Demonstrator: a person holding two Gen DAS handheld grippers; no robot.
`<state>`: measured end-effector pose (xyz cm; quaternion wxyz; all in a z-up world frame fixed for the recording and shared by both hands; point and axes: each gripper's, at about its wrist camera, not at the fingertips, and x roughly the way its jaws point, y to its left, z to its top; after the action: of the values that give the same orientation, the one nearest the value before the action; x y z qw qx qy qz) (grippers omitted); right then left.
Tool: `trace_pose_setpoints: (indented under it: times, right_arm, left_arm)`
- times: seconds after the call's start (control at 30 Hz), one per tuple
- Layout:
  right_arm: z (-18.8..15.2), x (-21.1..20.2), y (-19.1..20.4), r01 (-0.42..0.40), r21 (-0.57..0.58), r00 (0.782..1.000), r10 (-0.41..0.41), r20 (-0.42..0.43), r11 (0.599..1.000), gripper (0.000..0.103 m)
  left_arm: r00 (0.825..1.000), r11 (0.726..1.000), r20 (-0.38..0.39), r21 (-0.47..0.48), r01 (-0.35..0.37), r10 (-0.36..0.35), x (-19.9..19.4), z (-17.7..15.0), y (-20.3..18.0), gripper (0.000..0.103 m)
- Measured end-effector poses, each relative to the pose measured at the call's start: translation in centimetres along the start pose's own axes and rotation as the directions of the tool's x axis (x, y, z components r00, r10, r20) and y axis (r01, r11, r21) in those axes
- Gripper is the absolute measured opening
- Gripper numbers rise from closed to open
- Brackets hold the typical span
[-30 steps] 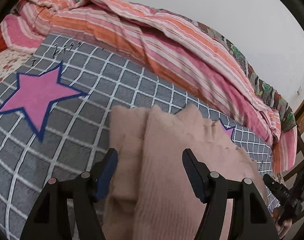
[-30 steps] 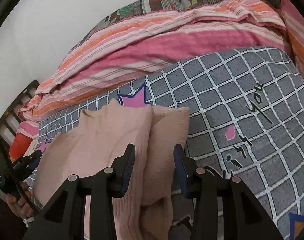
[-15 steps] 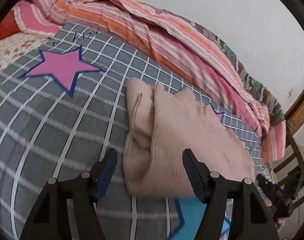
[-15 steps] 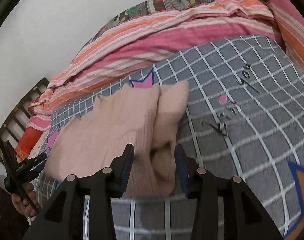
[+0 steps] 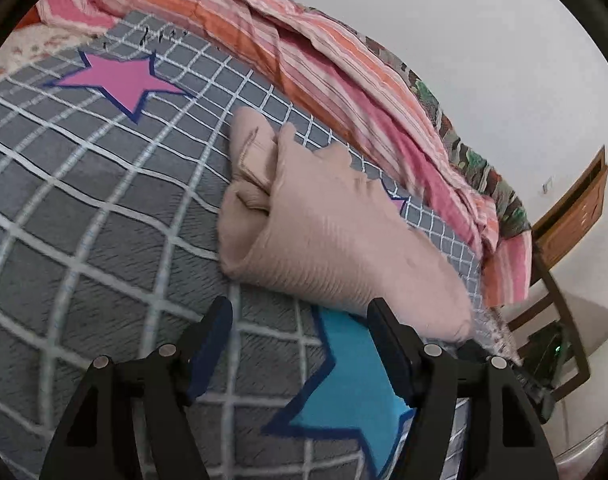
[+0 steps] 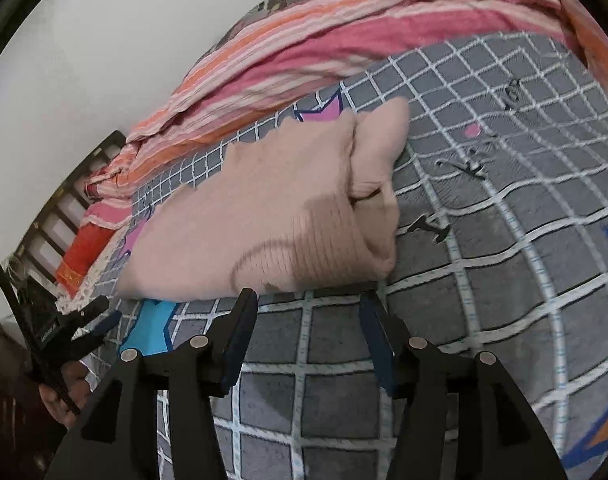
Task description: Fold small clothes
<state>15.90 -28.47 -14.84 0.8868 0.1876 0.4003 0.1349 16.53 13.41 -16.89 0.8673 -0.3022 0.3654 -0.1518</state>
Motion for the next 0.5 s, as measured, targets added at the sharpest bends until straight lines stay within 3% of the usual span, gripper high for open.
trace_pose_setpoints:
  times: [0.13, 0.33, 0.43, 0.47, 0.5]
  right_arm:
    - [0.5, 0.8, -0.4, -0.026, 0.086, 0.999, 0.023, 0.025, 0.996, 0.054]
    - [2.0, 2.1, -1.0, -0.026, 0.159, 0.998, 0.016, 0.062, 0.987, 0.055]
    - [2.9, 2.9, -0.8, -0.005, 0.155, 0.998, -0.005, 0.065, 0.988, 0.052]
    - [3.1, 3.1, -0.8, 0.005, 0.153, 0.998, -0.015, 0.066, 0.988, 0.042]
    - [3.2, 3.3, -0.8, 0.015, 0.151, 0.997, -0.026, 0.068, 0.988, 0.023]
  left_arm:
    - [1.0, 0.998, 0.026, -0.068, 0.008, -0.006, 1.9, 0.9, 0.3, 0.068]
    - [0.994, 0.994, 0.089, -0.097, -0.049, 0.058, 3.2, 2.4, -0.2, 0.066]
    - [0.989, 0.991, 0.098, -0.081, -0.104, 0.111, 3.8, 3.1, -0.4, 0.054]
    - [0.987, 0.989, 0.098, -0.089, -0.115, 0.124, 4.1, 3.3, -0.3, 0.046]
    - [0.987, 0.988, 0.097, -0.098, -0.122, 0.131, 4.1, 3.4, -0.1, 0.035]
